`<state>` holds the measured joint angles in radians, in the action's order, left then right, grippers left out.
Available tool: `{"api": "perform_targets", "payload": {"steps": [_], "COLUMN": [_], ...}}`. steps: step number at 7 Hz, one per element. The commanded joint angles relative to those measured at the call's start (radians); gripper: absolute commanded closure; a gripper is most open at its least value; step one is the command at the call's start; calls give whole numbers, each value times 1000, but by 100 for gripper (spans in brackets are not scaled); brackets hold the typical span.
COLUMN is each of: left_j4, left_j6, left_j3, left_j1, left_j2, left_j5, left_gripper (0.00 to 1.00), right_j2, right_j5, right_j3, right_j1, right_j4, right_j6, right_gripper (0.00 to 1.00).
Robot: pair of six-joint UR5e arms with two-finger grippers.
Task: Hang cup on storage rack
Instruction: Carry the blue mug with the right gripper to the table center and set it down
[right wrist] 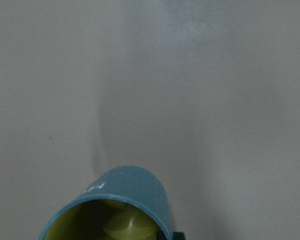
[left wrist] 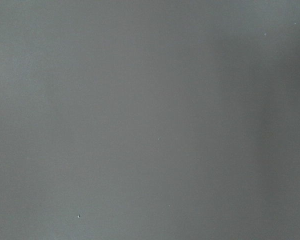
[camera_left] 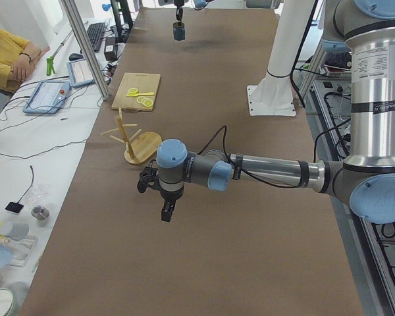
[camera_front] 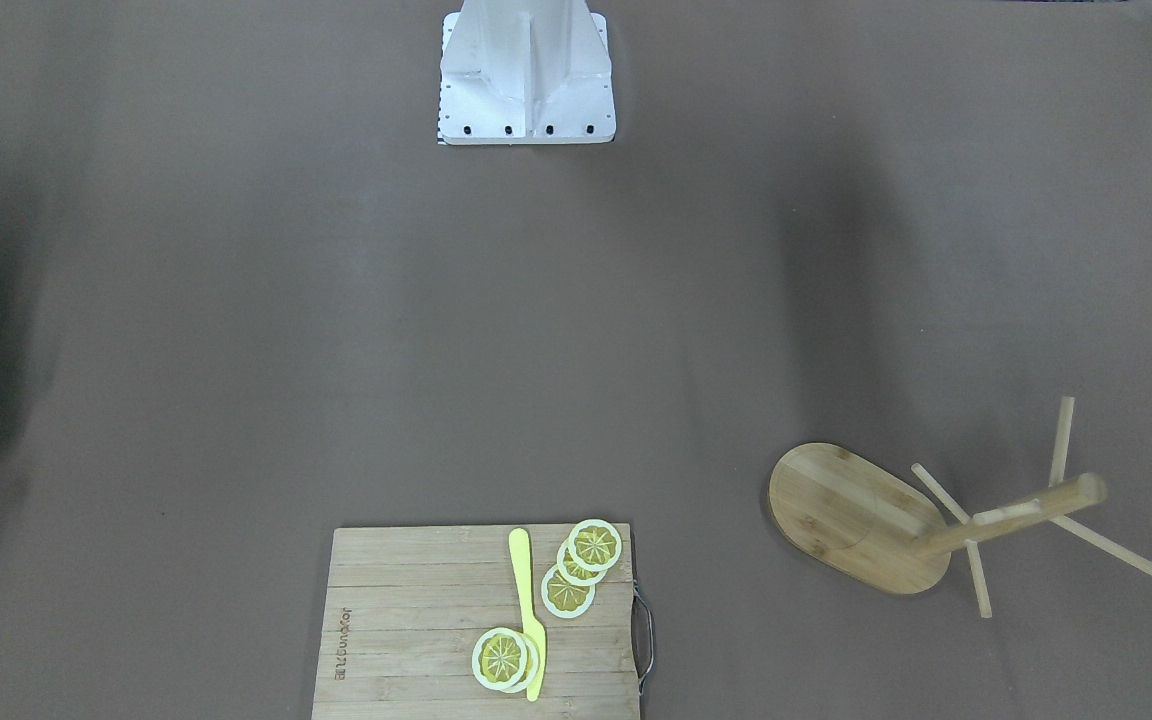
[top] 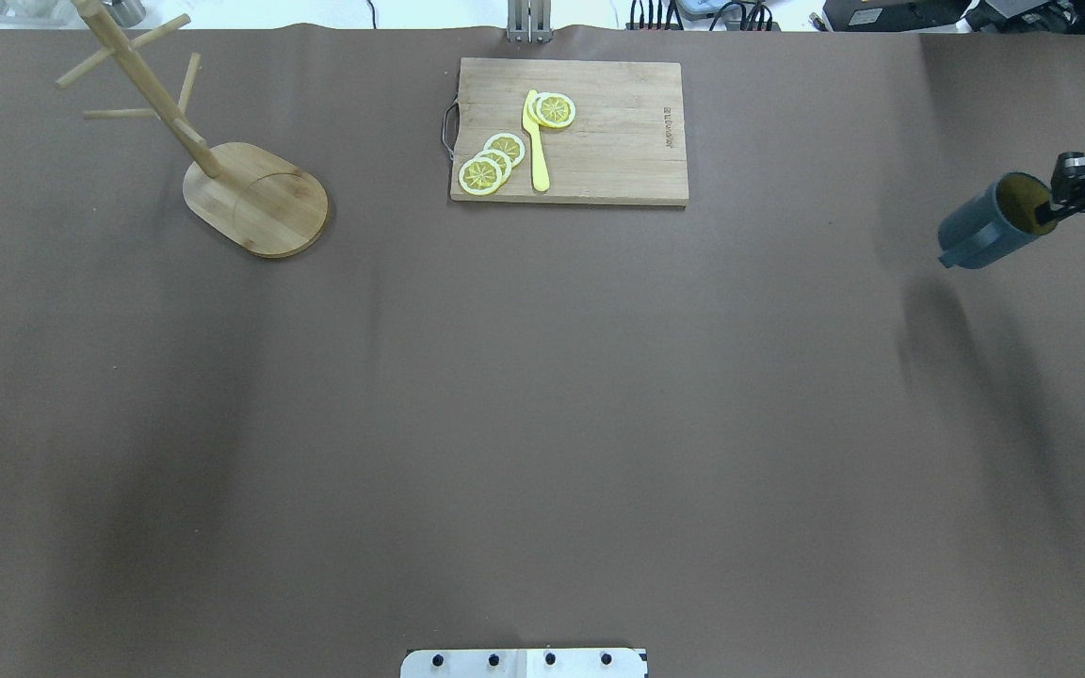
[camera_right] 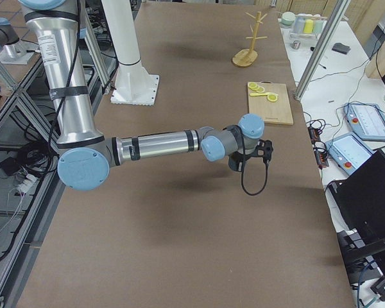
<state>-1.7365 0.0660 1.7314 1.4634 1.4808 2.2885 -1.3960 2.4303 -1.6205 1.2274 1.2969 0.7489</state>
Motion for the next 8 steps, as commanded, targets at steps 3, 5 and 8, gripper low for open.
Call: {"api": "perform_targets", "payload": {"steps": [3, 5, 8], "left_j4": [0, 0, 0], "left_j6": [-2, 11, 26], "left_j3": [-13, -13, -9], "left_j1": [0, -1, -2], "left_j2": [10, 12, 13], "left_j5": [0, 2, 3], "left_gripper": [1, 1, 1], "right_j2": [324, 418, 540], "right_j5": [-301, -417, -487], "right_j3": [-229, -213, -81], "right_j1": [-478, -612, -700], "right_j4": [280, 289, 289], "right_j6": [599, 616, 652], "right_gripper": [100, 100, 100]}}
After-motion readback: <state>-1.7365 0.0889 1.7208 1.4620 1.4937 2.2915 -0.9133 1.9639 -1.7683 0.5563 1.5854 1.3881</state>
